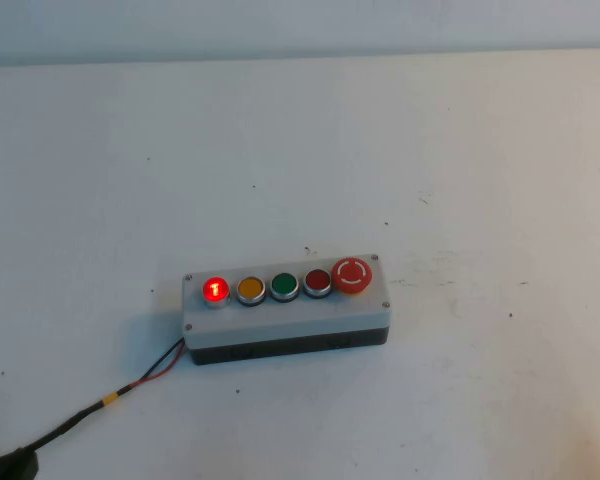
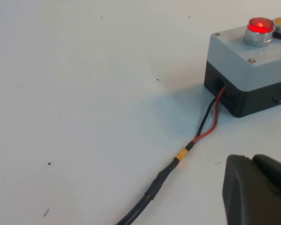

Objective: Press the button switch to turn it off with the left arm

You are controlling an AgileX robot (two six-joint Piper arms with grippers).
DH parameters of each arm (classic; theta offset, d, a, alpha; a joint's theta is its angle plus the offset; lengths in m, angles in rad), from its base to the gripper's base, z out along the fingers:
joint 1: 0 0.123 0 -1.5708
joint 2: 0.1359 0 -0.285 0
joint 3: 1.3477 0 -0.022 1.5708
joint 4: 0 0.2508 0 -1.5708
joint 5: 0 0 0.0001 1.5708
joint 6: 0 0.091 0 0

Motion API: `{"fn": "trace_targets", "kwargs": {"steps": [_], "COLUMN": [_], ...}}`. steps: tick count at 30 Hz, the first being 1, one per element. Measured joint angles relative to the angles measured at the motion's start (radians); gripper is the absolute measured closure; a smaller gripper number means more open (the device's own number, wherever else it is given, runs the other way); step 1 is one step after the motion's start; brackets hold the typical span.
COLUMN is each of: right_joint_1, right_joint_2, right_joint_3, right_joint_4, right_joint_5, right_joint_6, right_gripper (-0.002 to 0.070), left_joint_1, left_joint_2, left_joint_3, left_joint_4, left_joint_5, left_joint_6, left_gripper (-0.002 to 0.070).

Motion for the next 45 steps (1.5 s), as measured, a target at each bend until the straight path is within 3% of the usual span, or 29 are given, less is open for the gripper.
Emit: {"fn": "trace_targets", "kwargs": {"steps": [37,41,45], "right_joint_1": [0.0,0.0,0.0], "right_joint_2": [0.0,0.0,0.0], "right_joint_3": [0.0,0.0,0.0], "right_joint_4": [0.0,0.0,0.0], "right_joint_5": [0.0,0.0,0.0], "right_joint_6": [0.0,0.0,0.0], "right_gripper": [0.0692,0.0693,0.0692], "left_joint_1": [0.0,0.0,0.0], "left_joint_2": [0.0,0.0,0.0], "left_joint_3": [0.0,0.002,0.002], "left_joint_4": [0.0,-0.086,-0.266], "left_joint_5": [0.0,-0.035,-0.143], "left_joint_6": [0.0,-0.042,-0.088], "left_gripper": [0.0678,0.0678,0.0678]}}
